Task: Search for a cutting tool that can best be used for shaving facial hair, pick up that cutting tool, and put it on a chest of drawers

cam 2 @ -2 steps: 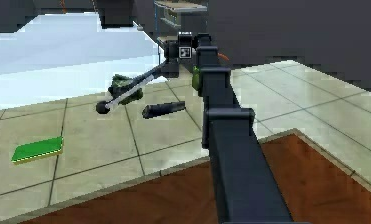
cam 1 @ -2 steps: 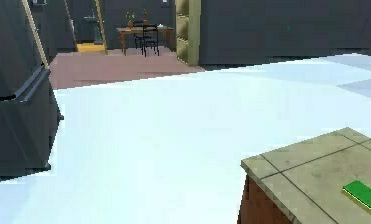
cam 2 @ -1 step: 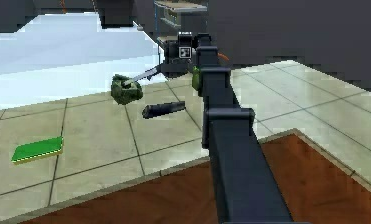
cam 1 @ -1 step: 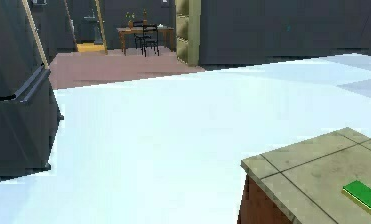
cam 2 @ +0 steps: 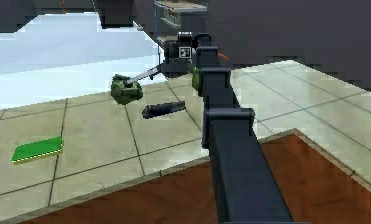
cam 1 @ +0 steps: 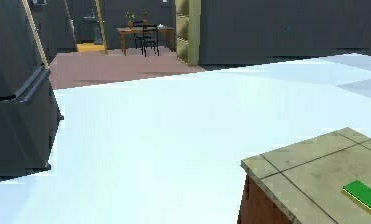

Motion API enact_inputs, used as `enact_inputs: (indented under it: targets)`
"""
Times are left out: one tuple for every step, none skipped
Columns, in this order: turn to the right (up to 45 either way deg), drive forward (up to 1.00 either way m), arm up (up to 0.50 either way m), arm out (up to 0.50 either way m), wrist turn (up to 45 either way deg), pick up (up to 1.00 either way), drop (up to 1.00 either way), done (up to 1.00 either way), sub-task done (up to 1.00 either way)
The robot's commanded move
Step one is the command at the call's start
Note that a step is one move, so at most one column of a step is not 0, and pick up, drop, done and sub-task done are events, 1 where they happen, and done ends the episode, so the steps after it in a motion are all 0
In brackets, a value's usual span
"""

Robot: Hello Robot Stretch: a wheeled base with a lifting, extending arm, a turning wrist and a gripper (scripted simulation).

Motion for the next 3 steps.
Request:
enact_inputs:
  targets:
    - [0.0,0.0,-0.14,0.0,0.0,0.0,0.0,0.0,0.0]
    - [0.0,0.0,0.0,0.0,0.0,1.0,0.0,0.0,0.0]
    - [0.0,0.0,0.1,0.0,0.0,0.0,0.0,0.0,0.0]
